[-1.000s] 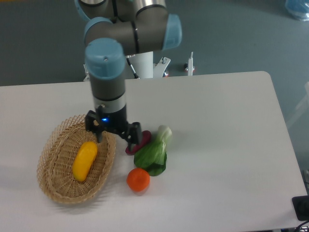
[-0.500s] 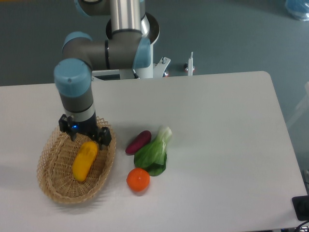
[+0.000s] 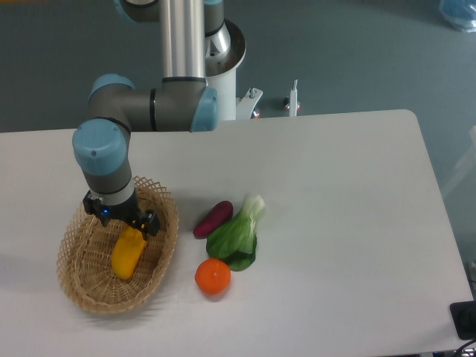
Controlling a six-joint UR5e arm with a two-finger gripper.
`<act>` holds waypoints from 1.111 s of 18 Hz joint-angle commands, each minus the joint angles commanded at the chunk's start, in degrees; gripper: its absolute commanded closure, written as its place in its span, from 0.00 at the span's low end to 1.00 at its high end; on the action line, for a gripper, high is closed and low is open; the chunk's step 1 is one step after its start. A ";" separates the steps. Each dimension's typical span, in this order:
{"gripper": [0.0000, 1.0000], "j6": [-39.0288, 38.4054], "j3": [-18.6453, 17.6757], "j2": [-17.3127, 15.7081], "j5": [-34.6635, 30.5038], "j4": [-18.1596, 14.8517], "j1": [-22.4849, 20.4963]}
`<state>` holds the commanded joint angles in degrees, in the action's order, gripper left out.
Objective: Pick up the mango from the basket
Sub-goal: 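Lower the gripper onto the yellow mango and close the fingers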
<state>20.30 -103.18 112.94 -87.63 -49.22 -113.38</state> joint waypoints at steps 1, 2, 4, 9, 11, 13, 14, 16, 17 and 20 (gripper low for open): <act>0.00 0.00 0.09 0.17 -0.09 0.00 0.00; 0.00 0.00 0.09 0.79 -0.61 0.09 0.00; 0.00 -0.53 0.00 1.23 -0.88 1.13 0.09; 0.00 -0.44 0.00 2.29 -1.41 1.76 0.35; 0.00 -0.61 -0.09 2.46 -1.58 1.76 0.35; 0.08 -0.70 -0.09 2.55 -1.67 2.45 0.44; 0.10 -0.70 -0.18 2.55 -1.67 2.98 0.44; 0.11 -0.70 -0.26 2.55 -1.76 3.16 0.44; 0.14 -0.70 -0.26 2.55 -1.76 3.16 0.44; 0.22 -0.70 -0.18 2.46 -1.76 3.16 0.44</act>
<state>19.60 -103.36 115.40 -89.38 -46.05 -112.94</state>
